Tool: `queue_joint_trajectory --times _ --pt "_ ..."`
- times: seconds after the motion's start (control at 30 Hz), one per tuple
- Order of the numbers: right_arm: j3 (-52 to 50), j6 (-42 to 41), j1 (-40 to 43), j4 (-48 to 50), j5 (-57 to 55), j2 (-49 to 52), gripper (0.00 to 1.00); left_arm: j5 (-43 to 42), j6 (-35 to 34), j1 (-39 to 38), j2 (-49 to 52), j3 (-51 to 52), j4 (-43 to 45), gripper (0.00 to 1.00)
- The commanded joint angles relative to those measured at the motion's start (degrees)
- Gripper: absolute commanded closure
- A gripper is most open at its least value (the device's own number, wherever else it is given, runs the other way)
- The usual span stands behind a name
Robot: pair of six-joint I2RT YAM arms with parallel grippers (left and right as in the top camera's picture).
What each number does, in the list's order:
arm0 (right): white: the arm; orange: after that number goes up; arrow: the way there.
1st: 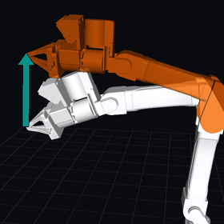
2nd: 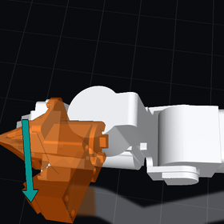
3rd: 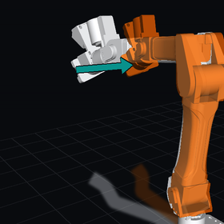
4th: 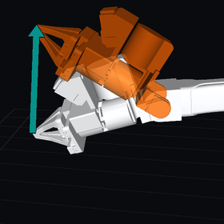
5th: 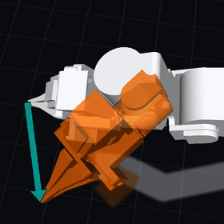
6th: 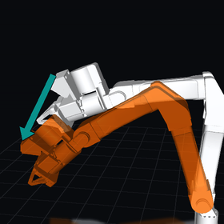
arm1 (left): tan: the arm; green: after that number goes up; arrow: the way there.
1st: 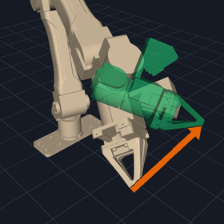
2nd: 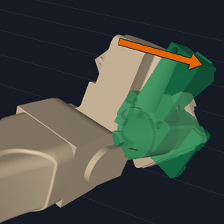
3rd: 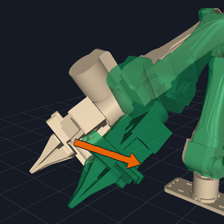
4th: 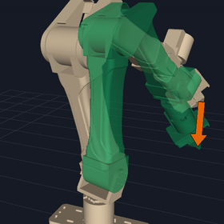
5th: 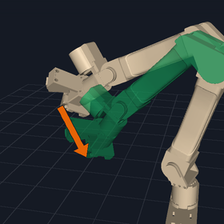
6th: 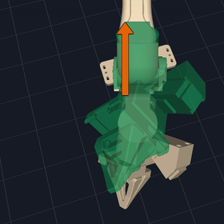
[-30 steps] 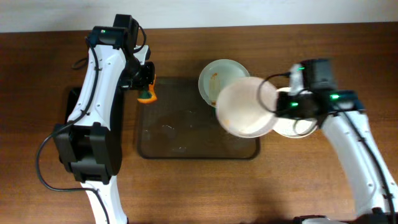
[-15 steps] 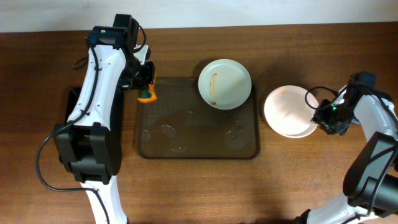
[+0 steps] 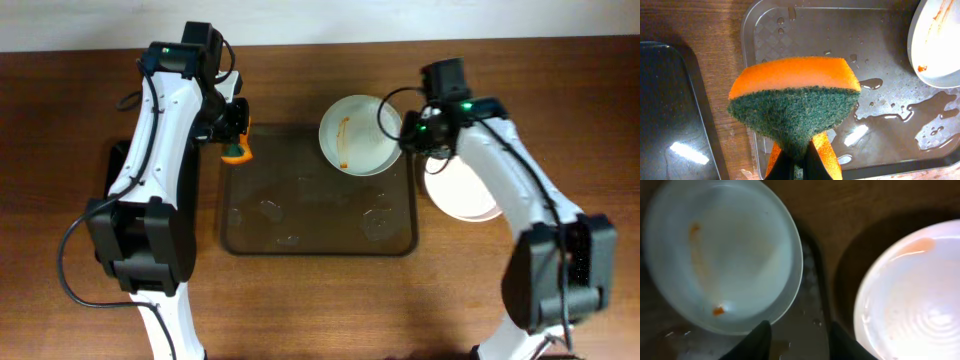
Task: Clean dirty plates on tray and stack at the side
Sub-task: 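Move the right gripper to the last plate and pull it center, then hold the last plate with right gripper, scrub it with sponge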
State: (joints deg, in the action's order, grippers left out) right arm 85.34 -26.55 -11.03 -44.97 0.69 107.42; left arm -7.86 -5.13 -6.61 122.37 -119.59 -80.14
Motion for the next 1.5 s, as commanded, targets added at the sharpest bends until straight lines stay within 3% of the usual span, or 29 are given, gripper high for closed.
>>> queue_joint_trajectory --times 0.0,0.07,0.27,0.43,0.57,0.6,0.63,0.83,0.93,0.97,1.0,1.03,1.2,1.27,1.4,1.47 --pt "-0.59 -3.48 -1.77 1.77 -5.14 6.84 0.61 0.22 0.90 0.13 -0.44 -1.09 0.13 1.00" --pt "-0.59 -3.54 -1.77 3.65 -2.62 10.34 0.63 0.22 0.90 0.13 -0.44 -1.09 0.15 1.00" --pt "-0.59 -3.54 -3.74 6.86 -0.70 15.54 0.96 0.22 0.90 0.13 -0.44 -1.09 0.55 1.00" --pt "-0.28 -4.72 -7.28 -2.86 11.06 15.39 0.96 0.22 0.90 0.13 -0.44 -1.09 0.59 1.00" --pt "-0.26 -7.21 -11.56 -7.10 11.78 15.34 0.96 0.22 0.92 0.13 -0.44 -1.09 0.57 1.00" --pt "-0.04 -7.17 -11.78 -6.84 11.76 15.19 0.84 0.22 0.92 0.13 -0.44 -1.09 0.57 1.00" --pt "0.35 -6.78 -11.61 -6.69 11.52 15.19 0.79 0.22 0.92 0.13 -0.44 -1.09 0.59 1.00" --pt "0.57 4.85 -9.99 1.36 10.69 15.21 0.67 0.22 0.92 0.13 -0.44 -1.09 0.61 1.00" --pt "0.22 9.66 -10.01 2.36 10.69 15.21 0.70 0.20 0.92 0.11 -0.44 -1.09 0.61 1.00" --pt "0.17 9.64 -10.01 2.23 10.71 15.21 0.76 0.22 0.92 0.11 -0.44 -1.09 0.61 1.00" --pt "0.17 9.55 -9.99 1.44 10.82 15.21 0.92 0.22 0.90 0.09 -0.44 -1.09 0.59 1.00" --pt "0.15 8.15 -9.99 0.66 10.95 15.21 0.96 0.20 0.92 -0.09 -0.44 -1.07 0.59 1.00" --pt "-1.20 -1.38 -10.01 -1.11 17.62 15.21 0.96 0.20 0.94 -2.34 -0.44 3.37 2.34 1.00" --pt "-2.58 -1.42 -10.01 0.52 21.46 15.21 0.96 0.13 1.01 -2.91 -0.44 6.80 4.33 1.00" --pt "-6.71 -1.40 -10.01 5.95 23.37 15.21 0.96 -10.62 11.17 -3.58 -0.44 13.92 9.92 1.00" --pt "-7.56 -1.38 -10.36 7.37 23.32 15.21 0.96 -10.36 11.50 -4.50 -0.44 17.40 13.81 1.00"
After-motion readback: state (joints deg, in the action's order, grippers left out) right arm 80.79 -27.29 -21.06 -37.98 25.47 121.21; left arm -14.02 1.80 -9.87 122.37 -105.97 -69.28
